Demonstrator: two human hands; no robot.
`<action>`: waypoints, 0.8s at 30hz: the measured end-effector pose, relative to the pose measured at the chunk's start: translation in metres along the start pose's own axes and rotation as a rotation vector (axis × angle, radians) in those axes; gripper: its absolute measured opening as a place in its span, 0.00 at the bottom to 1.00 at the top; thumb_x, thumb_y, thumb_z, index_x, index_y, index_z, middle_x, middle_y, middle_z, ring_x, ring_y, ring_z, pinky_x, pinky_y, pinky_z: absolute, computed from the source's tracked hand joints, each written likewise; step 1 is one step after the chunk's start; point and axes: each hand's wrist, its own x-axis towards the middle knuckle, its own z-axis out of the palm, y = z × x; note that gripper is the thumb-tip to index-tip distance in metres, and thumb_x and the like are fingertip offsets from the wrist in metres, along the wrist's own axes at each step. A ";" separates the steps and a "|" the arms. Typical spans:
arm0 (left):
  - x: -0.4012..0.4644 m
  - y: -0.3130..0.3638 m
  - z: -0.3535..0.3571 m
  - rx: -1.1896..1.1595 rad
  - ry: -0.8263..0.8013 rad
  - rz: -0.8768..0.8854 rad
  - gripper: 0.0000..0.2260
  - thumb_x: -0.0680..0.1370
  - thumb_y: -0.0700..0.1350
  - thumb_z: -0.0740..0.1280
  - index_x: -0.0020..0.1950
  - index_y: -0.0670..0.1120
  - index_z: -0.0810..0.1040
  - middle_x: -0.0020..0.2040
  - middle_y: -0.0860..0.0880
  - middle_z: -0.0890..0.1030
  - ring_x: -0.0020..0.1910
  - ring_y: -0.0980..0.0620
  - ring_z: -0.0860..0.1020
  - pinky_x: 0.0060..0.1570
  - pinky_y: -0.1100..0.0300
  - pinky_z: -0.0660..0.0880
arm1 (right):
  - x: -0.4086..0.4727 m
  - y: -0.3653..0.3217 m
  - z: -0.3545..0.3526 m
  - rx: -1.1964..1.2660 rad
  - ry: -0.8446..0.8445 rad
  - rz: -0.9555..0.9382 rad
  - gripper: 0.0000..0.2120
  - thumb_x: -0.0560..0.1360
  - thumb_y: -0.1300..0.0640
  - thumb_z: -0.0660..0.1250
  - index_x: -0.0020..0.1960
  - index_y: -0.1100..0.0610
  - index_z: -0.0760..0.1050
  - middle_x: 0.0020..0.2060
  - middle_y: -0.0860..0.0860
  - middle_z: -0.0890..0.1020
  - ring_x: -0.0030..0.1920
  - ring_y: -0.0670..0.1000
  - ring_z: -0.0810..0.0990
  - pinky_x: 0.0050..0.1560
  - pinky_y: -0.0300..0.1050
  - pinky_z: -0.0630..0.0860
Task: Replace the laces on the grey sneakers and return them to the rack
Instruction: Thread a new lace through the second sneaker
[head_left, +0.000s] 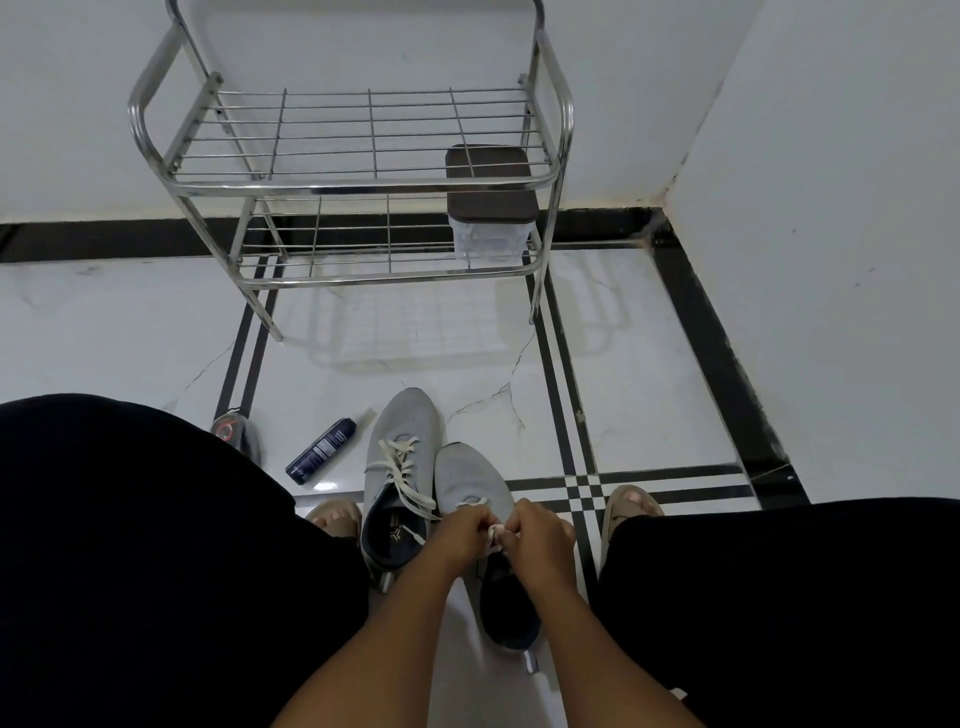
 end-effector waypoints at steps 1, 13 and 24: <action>0.000 0.000 0.000 0.036 -0.004 0.002 0.09 0.76 0.36 0.61 0.47 0.41 0.81 0.50 0.40 0.82 0.52 0.43 0.79 0.43 0.58 0.70 | 0.001 0.001 -0.001 0.012 -0.005 0.015 0.13 0.74 0.50 0.68 0.36 0.47 0.64 0.45 0.46 0.78 0.50 0.49 0.76 0.61 0.46 0.64; -0.021 -0.014 0.016 0.519 0.248 -0.264 0.14 0.80 0.38 0.54 0.64 0.43 0.71 0.64 0.43 0.72 0.64 0.44 0.71 0.60 0.53 0.70 | 0.001 0.017 -0.003 0.120 -0.104 0.542 0.14 0.71 0.42 0.68 0.44 0.53 0.79 0.43 0.48 0.82 0.47 0.51 0.77 0.53 0.47 0.63; -0.011 -0.011 0.017 0.309 0.077 -0.177 0.15 0.82 0.41 0.52 0.63 0.37 0.73 0.63 0.38 0.74 0.62 0.40 0.73 0.56 0.56 0.69 | 0.018 0.001 -0.009 0.603 -0.278 0.617 0.14 0.76 0.53 0.60 0.34 0.56 0.74 0.35 0.52 0.80 0.38 0.53 0.77 0.44 0.45 0.73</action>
